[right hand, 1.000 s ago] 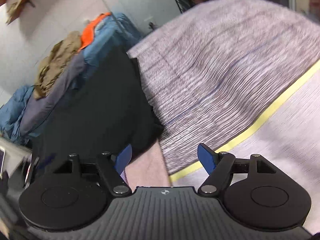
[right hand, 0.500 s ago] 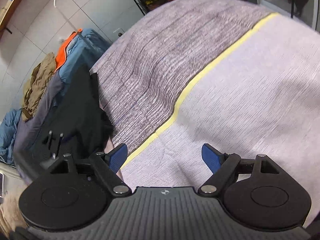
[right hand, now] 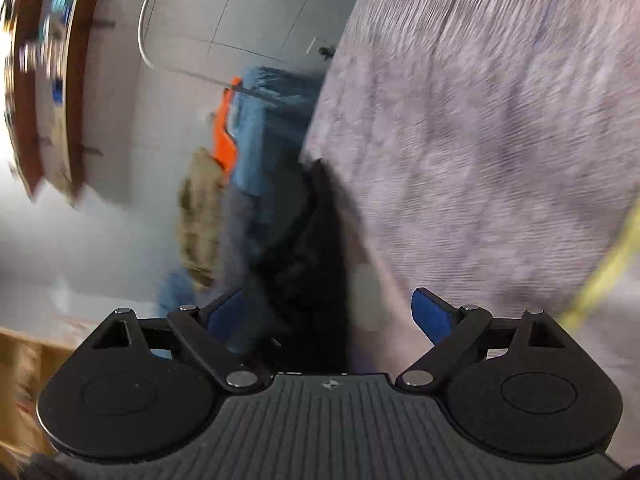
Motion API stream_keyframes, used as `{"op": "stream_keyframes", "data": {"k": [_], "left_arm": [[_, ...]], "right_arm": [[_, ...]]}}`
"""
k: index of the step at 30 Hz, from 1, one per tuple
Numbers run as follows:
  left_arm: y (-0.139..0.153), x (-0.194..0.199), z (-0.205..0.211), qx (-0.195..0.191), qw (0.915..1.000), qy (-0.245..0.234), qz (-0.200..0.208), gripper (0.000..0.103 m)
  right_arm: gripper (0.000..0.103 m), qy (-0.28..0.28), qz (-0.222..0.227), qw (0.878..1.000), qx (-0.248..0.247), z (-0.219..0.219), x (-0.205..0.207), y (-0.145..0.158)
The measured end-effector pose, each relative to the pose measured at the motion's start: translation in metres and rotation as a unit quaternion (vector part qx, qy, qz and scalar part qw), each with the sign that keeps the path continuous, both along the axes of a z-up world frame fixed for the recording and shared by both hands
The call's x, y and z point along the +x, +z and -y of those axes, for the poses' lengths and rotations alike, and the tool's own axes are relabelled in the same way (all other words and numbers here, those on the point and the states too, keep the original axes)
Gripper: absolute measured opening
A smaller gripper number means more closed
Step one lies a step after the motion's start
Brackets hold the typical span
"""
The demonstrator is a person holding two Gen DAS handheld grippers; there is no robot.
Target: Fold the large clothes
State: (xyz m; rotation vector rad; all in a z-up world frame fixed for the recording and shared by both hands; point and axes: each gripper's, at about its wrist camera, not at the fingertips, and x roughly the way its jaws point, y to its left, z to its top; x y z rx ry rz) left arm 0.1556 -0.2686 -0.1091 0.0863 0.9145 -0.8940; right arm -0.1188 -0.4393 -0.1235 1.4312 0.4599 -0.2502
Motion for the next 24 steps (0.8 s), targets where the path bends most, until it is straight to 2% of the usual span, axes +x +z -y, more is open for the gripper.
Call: {"op": "stream_keyframes", "data": {"k": [2,3,8,11,13,14,17,18,19,20,21,24], "left_arm": [[0.001,-0.006,0.001,0.007,0.9998,-0.009,0.013,0.051],[0.001,-0.008,0.002,0.01,0.9997,-0.011,0.017,0.051],[0.0,-0.01,0.005,0.02,0.9994,-0.015,0.025,0.051],[-0.002,-0.008,0.006,0.023,0.9993,-0.018,0.024,0.051],[-0.003,-0.007,0.005,0.022,0.9994,-0.016,0.022,0.051],[-0.004,-0.006,0.004,0.022,0.9994,-0.015,0.021,0.051],[-0.004,-0.005,0.0,0.018,0.9997,-0.009,0.014,0.051],[-0.003,-0.005,-0.003,0.014,0.9998,-0.005,0.012,0.051],[-0.002,-0.005,-0.006,0.009,0.9999,-0.001,0.009,0.051],[0.0,-0.004,-0.011,0.001,1.0,0.004,0.004,0.051],[0.003,-0.003,-0.017,-0.009,0.9999,0.01,0.001,0.051],[0.018,0.0,-0.041,-0.04,0.9987,0.031,-0.001,0.051]], "right_arm": [[0.093,0.006,0.013,1.0,0.025,0.009,0.028,-0.005],[0.094,0.015,0.007,1.0,0.019,0.013,0.044,-0.004],[0.094,0.062,-0.027,0.998,0.006,0.027,0.121,-0.018],[0.091,0.085,-0.067,0.994,-0.019,0.028,0.158,-0.03],[0.078,0.103,-0.089,0.99,-0.039,0.026,0.176,-0.037],[0.075,0.112,-0.096,0.988,-0.048,0.024,0.184,-0.04],[0.058,0.121,-0.103,0.985,-0.071,0.019,0.197,-0.046],[0.043,0.117,-0.103,0.985,-0.077,0.017,0.2,-0.048],[0.022,0.112,-0.104,0.985,-0.082,0.016,0.202,-0.049],[0.012,0.108,-0.108,0.985,-0.086,0.014,0.203,-0.048],[0.009,0.107,-0.109,0.984,-0.091,0.01,0.204,-0.046],[0.008,0.108,-0.09,0.982,-0.123,-0.003,0.204,-0.026]]}}
